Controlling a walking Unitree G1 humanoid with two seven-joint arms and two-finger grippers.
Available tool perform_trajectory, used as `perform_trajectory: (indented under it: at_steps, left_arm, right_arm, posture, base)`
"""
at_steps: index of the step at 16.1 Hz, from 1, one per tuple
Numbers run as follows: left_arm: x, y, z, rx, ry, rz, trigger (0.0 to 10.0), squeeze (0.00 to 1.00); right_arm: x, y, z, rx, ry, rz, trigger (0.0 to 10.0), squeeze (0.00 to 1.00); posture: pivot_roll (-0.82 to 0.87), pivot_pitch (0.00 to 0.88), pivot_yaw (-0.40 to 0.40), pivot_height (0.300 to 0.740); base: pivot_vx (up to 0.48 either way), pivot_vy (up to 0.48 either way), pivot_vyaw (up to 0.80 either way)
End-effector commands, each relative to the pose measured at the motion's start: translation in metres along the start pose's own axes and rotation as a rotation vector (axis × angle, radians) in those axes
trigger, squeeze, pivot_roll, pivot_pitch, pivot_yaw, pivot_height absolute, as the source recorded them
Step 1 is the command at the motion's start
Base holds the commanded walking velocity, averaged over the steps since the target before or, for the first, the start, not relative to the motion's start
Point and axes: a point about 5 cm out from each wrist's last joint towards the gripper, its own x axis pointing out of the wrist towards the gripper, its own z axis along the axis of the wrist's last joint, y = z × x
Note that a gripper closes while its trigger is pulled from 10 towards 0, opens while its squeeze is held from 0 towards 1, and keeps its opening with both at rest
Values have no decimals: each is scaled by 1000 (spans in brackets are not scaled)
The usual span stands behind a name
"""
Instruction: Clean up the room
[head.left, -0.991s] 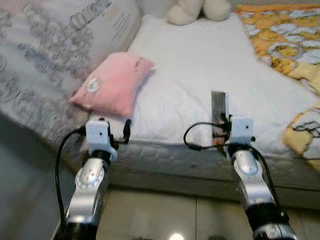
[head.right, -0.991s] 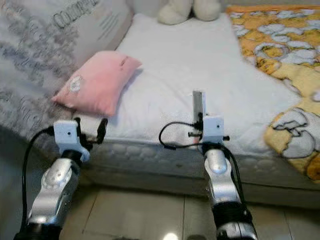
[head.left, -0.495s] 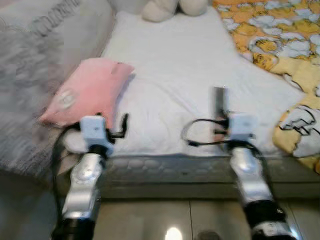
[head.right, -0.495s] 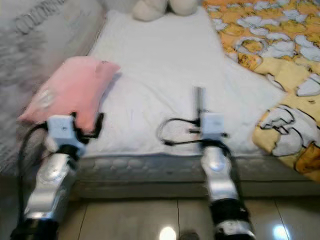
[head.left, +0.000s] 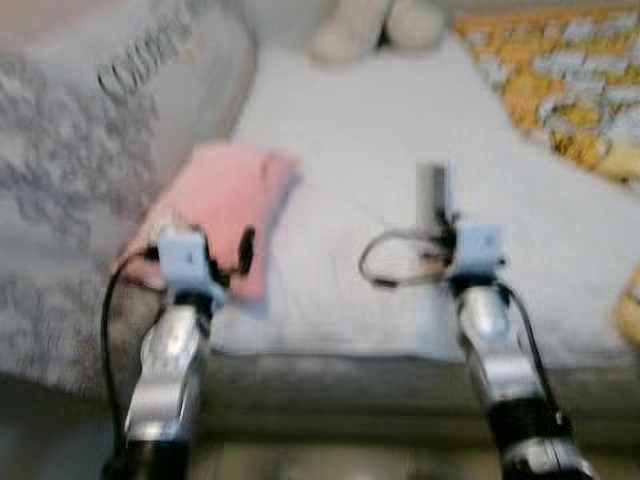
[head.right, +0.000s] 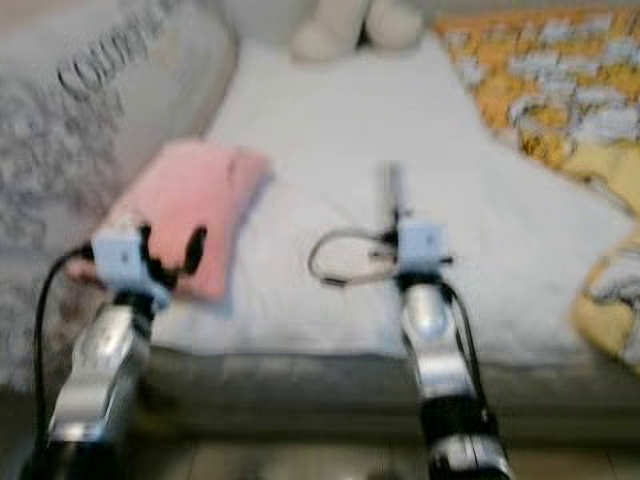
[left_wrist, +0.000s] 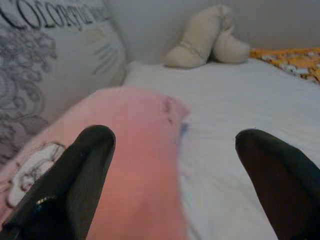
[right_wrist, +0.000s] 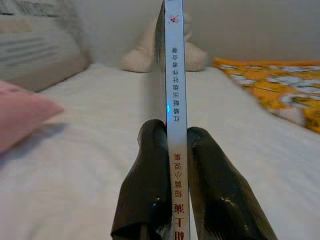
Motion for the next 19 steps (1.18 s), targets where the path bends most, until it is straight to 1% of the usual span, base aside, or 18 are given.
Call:
perform_trajectory:
  at_steps: [1, 3, 4, 8, 9, 11, 12, 13, 14, 16, 18, 19]
  left_arm:
    - [3, -4, 4, -1, -15, -15, 10000, 0]
    - [4, -4, 5, 8, -15, -25, 10000, 0]
    - [6, -4, 5, 29, -10, -32, 10000, 0]
    - [9, -7, 8, 28, -11, -54, 10000, 0]
    - [10, -11, 8, 22, -13, -81, 10000, 0]
    - [10, -13, 9, 28, -16, -84, 10000, 0]
    - [9, -13, 10, 28, -15, -91, 10000, 0]
    - [9, -13, 10, 27, -14, -95, 10000, 0]
    - [8, -13, 10, 28, -10, -102, 10000, 0]
    - [7, -13, 10, 32, -8, -110, 10000, 0]
    - [7, -12, 11, 36, -6, -110, 10000, 0]
    - [7, -11, 11, 37, -5, -110, 10000, 0]
  right_arm:
    - [4, -6, 14, -14, -69, -15, 10000, 0]
    - [4, -5, 13, -14, -67, -14, 10000, 0]
    - [3, -5, 13, -13, -64, -15, 10000, 0]
    - [2, -6, 11, -15, -58, -19, 10000, 0]
    - [2, -7, 11, -12, -54, -25, 10000, 0]
    - [11, -8, 15, 26, -48, -37, 10000, 0]
    - [22, -11, 23, 56, -52, -51, 10000, 0]
    - [26, -12, 26, 65, -56, -60, 10000, 0]
    - [38, -11, 36, 101, -61, -65, 10000, 0]
    - [51, -5, 50, 121, -78, -39, 10000, 0]
    - [60, 4, 59, 135, -85, -11, 10000, 0]
    - [63, 7, 61, 170, -74, -20, 10000, 0]
  posture:
    - [-163, 0, 140, 740]
    - [-164, 0, 141, 740]
    - [-165, 0, 144, 740]
    - [-168, 0, 147, 740]
    - [-168, 0, 149, 740]
    - [-164, 0, 153, 740]
    - [-151, 0, 155, 740]
    - [-151, 0, 155, 740]
    - [-136, 0, 158, 740]
    - [-136, 0, 158, 740]
    - [-113, 0, 153, 740]
    - [-106, 0, 153, 740]
  base:
    - [386, 285, 0]
    - [390, 279, 0]
    - [454, 0, 0]
    - [480, 0, 0]
    - [480, 0, 0]
    - [0, 0, 0]
    - [0, 0, 0]
    - [0, 0, 0]
    - [0, 0, 0]
    - [0, 0, 0]
    - [0, 0, 0]
    - [0, 0, 0]
